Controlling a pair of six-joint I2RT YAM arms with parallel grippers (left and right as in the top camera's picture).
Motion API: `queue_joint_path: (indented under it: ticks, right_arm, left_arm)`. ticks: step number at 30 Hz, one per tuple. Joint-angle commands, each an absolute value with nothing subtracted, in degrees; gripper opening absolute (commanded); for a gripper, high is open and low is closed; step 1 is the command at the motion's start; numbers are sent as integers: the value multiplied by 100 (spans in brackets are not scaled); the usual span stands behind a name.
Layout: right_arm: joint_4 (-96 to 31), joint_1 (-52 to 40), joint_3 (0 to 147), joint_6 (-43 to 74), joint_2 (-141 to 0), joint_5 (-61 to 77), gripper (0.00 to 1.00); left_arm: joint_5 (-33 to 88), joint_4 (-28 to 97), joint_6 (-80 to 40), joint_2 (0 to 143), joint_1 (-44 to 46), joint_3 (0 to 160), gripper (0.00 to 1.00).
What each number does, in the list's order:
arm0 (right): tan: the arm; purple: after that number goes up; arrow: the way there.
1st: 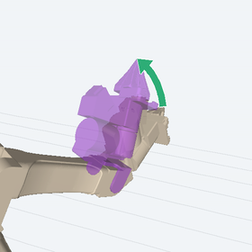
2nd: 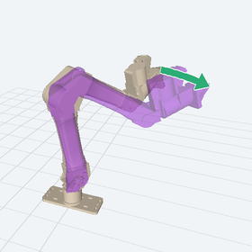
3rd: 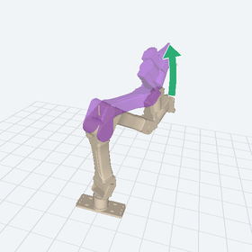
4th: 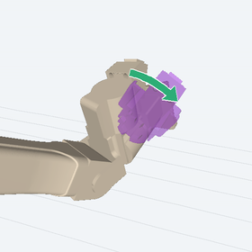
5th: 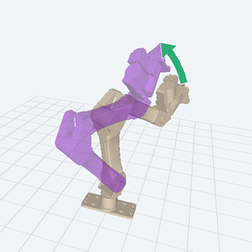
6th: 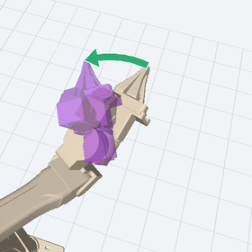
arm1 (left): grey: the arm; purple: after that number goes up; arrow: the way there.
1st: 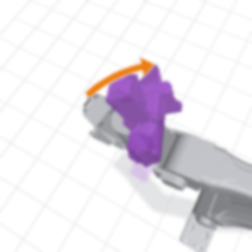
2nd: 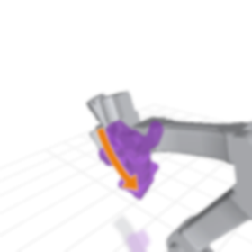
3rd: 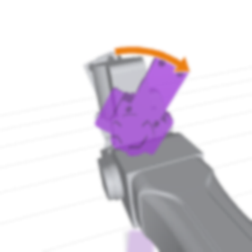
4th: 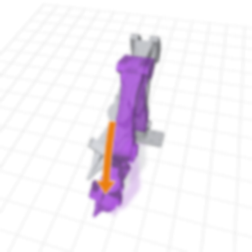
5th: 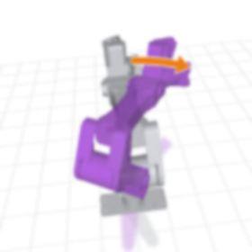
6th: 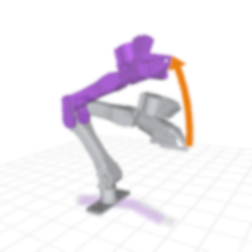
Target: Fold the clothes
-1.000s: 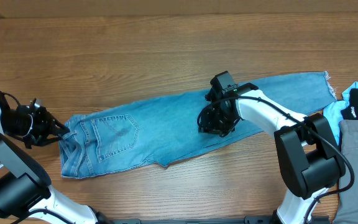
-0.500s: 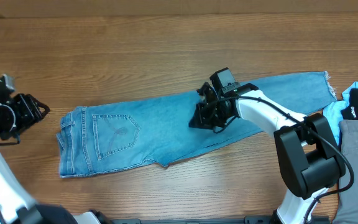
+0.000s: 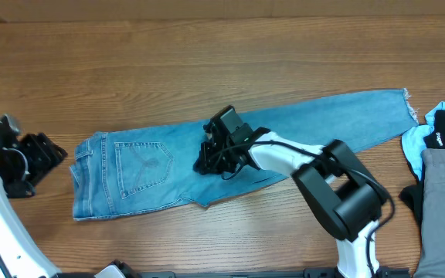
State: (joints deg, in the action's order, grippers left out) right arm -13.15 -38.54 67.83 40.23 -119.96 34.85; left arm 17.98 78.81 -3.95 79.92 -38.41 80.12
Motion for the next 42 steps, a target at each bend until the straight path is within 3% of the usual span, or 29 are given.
queue_joint_path:
  ticks: [1,10,15,18,22,29,35,37,40,42]
  right_arm:
    - [-1044,-3706,6753,4801,-12560,2917,4]
    - [163,-2882,6827,5258,-12945,3358,4]
    - [126,-2622,7065,5083,-12934,4071,4]
    - [-222,-2563,7247,4615,-12862,4534,4]
    - [-1695,-2598,7631,3564,-12514,4598,8]
    - [-3964,-2740,7926,3299,-12086,4250,8]
    - [-4427,-3087,7870,3297,-12088,3933,11]
    - [-4412,-3227,7870,3345,-12088,3640,12]
    - [-4442,-3391,7870,3610,-12088,3208,12]
    - [-4453,-3448,7870,3774,-12088,3011,12]
  left_arm:
    - [1612,7767,-554,8152,-3874,7402,66]
    - [1605,6322,-388,8431,-3850,5955,71]
    - [1267,5642,-451,8641,-3861,5579,67]
    - [1293,5273,-497,8750,-3861,5489,67]
    - [1772,4794,-364,8785,-3850,5452,70]
    - [2777,4567,156,8823,-3848,5137,52]
    - [2644,4307,150,9166,-3844,4740,47]
    - [2738,4246,154,9319,-3837,4724,36]
    - [2963,4344,174,9404,-3828,4729,10]
    - [3048,4519,174,9376,-3833,4755,4]
